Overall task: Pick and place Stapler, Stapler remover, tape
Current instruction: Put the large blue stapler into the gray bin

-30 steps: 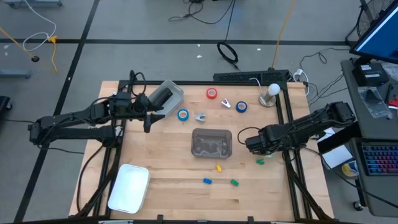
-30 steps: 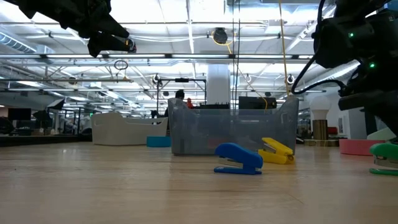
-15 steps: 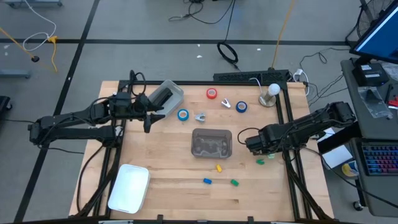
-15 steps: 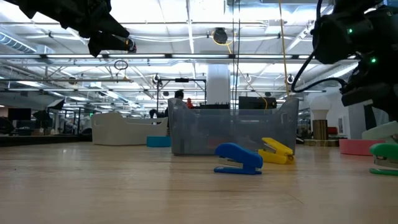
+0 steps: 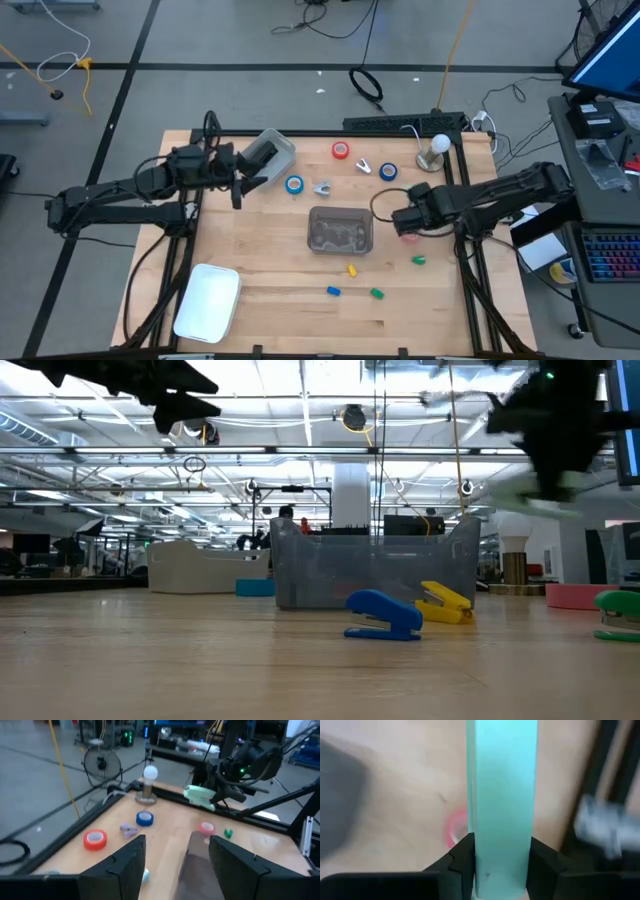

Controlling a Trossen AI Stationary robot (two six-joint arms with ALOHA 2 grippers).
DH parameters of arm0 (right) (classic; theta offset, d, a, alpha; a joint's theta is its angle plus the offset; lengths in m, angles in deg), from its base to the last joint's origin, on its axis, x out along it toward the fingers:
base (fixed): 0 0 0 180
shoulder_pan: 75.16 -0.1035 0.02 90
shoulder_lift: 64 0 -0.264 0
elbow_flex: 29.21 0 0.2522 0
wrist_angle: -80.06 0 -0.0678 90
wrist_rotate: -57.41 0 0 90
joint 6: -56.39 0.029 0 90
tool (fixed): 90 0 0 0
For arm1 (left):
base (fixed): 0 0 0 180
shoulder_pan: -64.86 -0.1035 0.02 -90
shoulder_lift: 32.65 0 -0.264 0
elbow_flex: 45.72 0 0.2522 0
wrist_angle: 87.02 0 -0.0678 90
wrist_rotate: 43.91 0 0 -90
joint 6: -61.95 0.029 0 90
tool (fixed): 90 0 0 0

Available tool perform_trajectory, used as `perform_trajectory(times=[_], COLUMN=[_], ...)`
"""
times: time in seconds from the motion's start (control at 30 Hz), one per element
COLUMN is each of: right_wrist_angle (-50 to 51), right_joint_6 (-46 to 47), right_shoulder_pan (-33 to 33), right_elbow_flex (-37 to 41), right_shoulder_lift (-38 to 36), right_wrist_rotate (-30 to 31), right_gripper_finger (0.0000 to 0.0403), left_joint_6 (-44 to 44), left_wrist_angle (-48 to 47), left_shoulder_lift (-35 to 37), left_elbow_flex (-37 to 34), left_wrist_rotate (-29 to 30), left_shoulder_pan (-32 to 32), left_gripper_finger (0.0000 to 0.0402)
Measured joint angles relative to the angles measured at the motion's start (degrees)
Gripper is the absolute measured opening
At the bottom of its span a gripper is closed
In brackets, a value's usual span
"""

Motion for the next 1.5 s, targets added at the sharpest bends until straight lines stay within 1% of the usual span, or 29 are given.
perform_trajectory(times=[0.1,0.23,0.3,0.4,0.5,0.6,0.73,0.83,0.93,1.0,1.17,1.33,1.43,1.5], right_wrist_angle=[-7.67,-19.76,-26.04,-35.73,-45.79,-55.49,-65.13,-68.94,-70.22,-70.04,-70.16,-70.87,-71.00,-70.98], right_joint_6=[-9.55,-24.01,-31.70,-42.00,-51.77,-60.45,-70.55,-75.64,-78.86,-80.05,-81.42,-85.96,-87.86,-88.63], right_shoulder_pan=[0.52,2.82,4.62,7.82,11.22,13.81,15.34,15.43,15.33,15.25,15.28,15.29,15.29,15.29], right_elbow_flex=[-1.31,-1.29,-1.29,-1.25,-1.25,-1.25,-1.25,-1.25,-1.25,-1.18,-1.18,-1.18,-1.18,-1.18], right_shoulder_lift=[-0.04,0.05,0.05,0.05,0.05,0.05,0.70,1.94,3.93,5.26,6.98,8.59,8.80,8.75], right_wrist_rotate=[7.61,13.44,15.42,17.58,18.50,18.52,18.48,18.34,16.71,16.62,16.19,15.22,15.24,15.24], right_gripper_finger=[0.0116,0.0116,0.0116,0.0116,0.0116,0.0116,0.0116,0.0116,0.0116,0.0116,0.0116,0.0116,0.0116,0.0116], left_joint_6=[1.62,2.12,2.14,2.22,2.35,4.94,9.18,12.06,15.38,17.68,23.73,31.57,36.70,39.96], left_wrist_angle=[2.26,4.93,6.18,7.79,9.19,11.06,11.34,11.05,7.73,3.63,-7.04,-15.31,-17.89,-18.40], left_shoulder_lift=[-0.02,-0.03,-0.55,-1.74,-3.84,-6.24,-9.85,-13.18,-16.85,-19.37,-25.82,-32.40,-35.73,-37.65], left_elbow_flex=[0.00,0.00,0.00,-0.04,0.43,1.34,4.28,7.94,12.97,16.66,26.20,34.90,38.51,40.49], left_wrist_rotate=[0.02,0.02,0.02,0.02,0.02,-0.01,0.00,0.02,1.50,3.04,3.91,10.68,14.12,15.43], left_shoulder_pan=[0.00,0.00,0.00,0.00,0.09,0.30,1.03,1.60,1.64,1.60,2.08,4.24,5.40,6.16], left_gripper_finger=[0.0218,0.0218,0.0218,0.0218,0.0218,0.0218,0.0218,0.0218,0.0218,0.0218,0.0218,0.0218,0.0218,0.0218])
